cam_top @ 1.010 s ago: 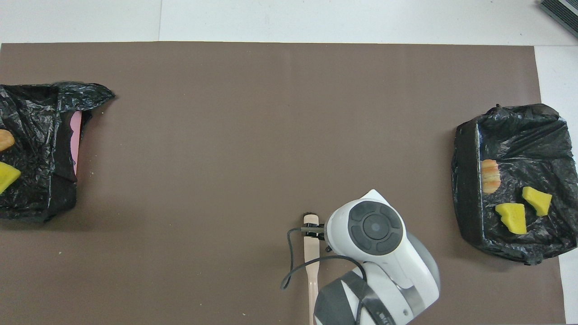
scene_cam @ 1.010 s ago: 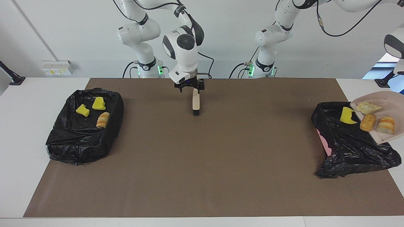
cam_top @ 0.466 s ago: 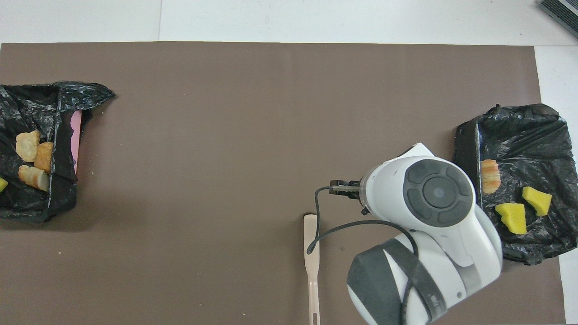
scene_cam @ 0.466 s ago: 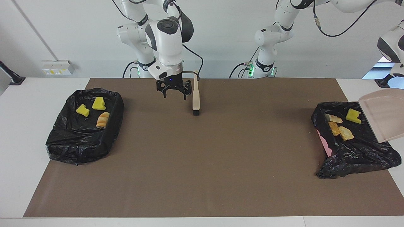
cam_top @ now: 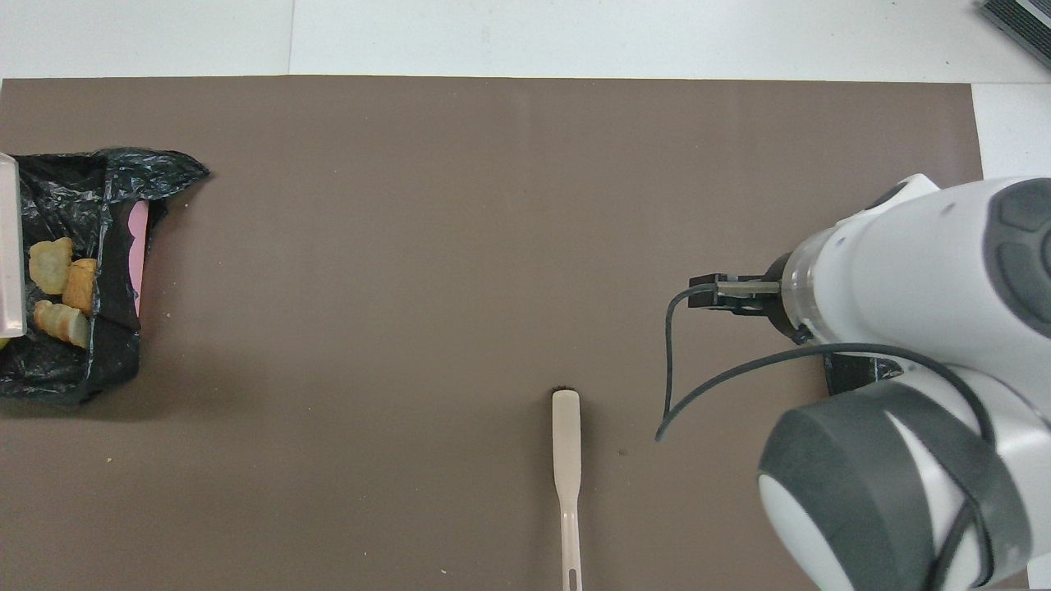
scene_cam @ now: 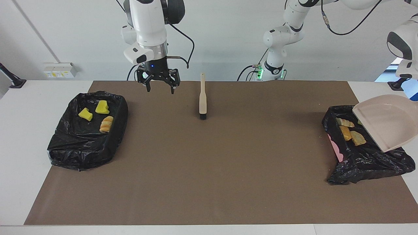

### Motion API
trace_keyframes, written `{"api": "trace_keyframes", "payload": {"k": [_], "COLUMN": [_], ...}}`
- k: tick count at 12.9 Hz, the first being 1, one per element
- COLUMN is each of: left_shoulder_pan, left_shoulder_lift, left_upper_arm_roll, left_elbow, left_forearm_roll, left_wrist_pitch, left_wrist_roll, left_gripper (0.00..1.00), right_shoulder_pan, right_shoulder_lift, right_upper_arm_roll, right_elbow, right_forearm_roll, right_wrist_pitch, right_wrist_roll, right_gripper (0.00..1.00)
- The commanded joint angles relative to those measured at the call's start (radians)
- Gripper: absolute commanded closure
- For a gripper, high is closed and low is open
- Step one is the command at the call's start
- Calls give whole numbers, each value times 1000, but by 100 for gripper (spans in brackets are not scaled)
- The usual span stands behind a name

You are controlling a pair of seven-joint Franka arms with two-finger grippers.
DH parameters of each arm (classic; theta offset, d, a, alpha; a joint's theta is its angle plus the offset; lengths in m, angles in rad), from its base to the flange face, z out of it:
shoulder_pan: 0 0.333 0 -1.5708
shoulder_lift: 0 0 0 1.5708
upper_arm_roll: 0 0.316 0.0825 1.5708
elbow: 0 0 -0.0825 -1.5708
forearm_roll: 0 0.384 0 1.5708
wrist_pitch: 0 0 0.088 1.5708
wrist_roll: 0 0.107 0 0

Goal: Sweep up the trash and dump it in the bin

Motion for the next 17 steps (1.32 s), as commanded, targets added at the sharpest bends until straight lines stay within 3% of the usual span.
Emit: {"api": "trace_keyframes", "payload": {"k": [1,4,6,8,17], "left_shoulder_pan": [1,-31,-117,-184,-600], "left_shoulder_lift": [-78,-144,-143,-148,-40], "left_upper_arm_roll": [8,6,6,6,6], "left_elbow": [-113,-258,-266,-304,-310], "left_forearm_roll": [-139,-241,-305,-368,-573], "left_wrist_pitch": [-11,-73,-164,-177,-88], "left_wrist_roll": [-109,-374,-586,-736,-1491], "left_gripper": [100,100,100,100,100], "right_shoulder_pan": [-3,4,-11,-28,-51], "right_shoulder_lift": [-1,-2,-4,-21,-62], "right_upper_arm_roll": [-43,-154,-233,-316,-355], "right_elbow": [84,166,180,177,153], "right_forearm_roll": [-14,-13,13,78,72], "right_wrist_pitch": [-93,-171,-208,-214,-241], "right_wrist_roll": [-79,-234,-308,-319,-415], "right_gripper": [0,0,0,0,0]}}
